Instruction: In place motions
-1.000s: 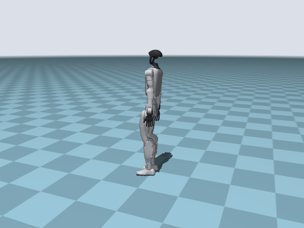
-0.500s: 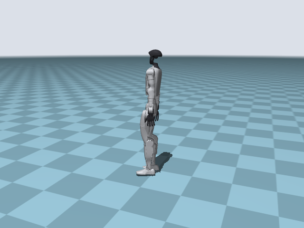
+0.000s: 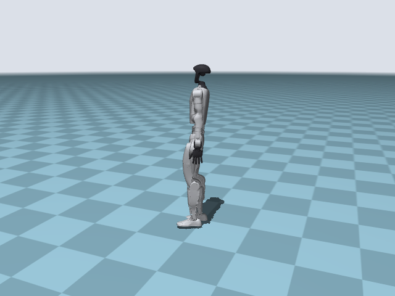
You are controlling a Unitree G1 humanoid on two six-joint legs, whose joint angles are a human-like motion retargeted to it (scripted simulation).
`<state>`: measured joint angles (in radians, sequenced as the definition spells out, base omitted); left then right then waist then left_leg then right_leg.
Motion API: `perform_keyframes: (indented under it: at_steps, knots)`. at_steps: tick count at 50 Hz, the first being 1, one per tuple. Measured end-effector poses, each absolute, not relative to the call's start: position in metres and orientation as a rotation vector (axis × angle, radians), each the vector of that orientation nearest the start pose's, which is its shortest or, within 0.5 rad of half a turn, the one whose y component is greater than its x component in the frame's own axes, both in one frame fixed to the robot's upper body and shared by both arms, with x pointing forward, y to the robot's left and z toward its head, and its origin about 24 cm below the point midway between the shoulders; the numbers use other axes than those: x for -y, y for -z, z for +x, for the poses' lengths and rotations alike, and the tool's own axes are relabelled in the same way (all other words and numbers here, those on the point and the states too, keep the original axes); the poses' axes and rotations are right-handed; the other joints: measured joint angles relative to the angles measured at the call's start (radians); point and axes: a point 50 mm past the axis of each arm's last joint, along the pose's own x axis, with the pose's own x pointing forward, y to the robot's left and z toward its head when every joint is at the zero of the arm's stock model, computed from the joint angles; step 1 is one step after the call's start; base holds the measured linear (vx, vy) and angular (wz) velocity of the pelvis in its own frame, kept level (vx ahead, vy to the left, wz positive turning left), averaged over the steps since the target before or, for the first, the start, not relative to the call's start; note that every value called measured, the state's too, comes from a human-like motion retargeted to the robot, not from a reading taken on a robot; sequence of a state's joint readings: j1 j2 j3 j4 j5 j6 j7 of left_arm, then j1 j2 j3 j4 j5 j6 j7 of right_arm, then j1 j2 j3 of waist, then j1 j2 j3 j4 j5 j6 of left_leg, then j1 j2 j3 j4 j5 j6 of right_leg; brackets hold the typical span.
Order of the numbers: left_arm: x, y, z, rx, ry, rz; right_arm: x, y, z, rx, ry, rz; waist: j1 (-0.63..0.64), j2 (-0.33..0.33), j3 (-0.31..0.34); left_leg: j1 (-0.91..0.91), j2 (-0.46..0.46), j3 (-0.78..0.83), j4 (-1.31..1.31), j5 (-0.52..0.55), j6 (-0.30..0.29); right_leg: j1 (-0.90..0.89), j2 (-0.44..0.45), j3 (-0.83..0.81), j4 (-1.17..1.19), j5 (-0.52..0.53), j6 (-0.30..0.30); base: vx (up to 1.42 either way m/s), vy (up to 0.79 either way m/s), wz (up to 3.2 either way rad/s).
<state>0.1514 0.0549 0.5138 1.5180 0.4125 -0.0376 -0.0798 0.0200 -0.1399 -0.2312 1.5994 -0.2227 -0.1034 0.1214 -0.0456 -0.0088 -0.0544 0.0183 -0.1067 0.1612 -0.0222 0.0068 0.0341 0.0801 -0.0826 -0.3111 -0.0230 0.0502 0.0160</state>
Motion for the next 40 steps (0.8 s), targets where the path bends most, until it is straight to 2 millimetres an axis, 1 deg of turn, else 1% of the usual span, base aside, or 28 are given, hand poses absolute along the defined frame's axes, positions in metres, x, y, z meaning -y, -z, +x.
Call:
perform_keyframes:
  at_steps: [11,28,40]
  knots:
    - [-0.176,0.179,-0.0437,-1.627,-0.131,-0.111,0.2003,0.1775,0.005,-1.518,-0.002,-0.013,0.004,-0.004,-0.003,-0.002,0.0,-0.007,0.0,0.003,0.0,0.004,0.001,-0.009,-0.001,0.005,0.0,0.0,0.0,0.0]
    - [-0.1739,0.1798,-0.0377,-1.609,-0.127,-0.12,0.2007,0.1773,0.0019,-1.527,-0.003,-0.015,0.006,-0.005,-0.002,-0.001,0.003,-0.006,0.0,0.004,0.0,0.008,0.003,-0.012,-0.003,0.016,0.0,0.0,0.0,0.0]
    - [-0.1742,0.1797,-0.0383,-1.61,-0.135,-0.118,0.2014,0.1772,0.003,-1.528,-0.011,-0.024,0.003,-0.005,-0.003,-0.001,0.005,-0.005,0.0,0.003,-0.001,0.009,0.005,-0.012,-0.004,0.023,-0.001,0.0,0.0,0.0]
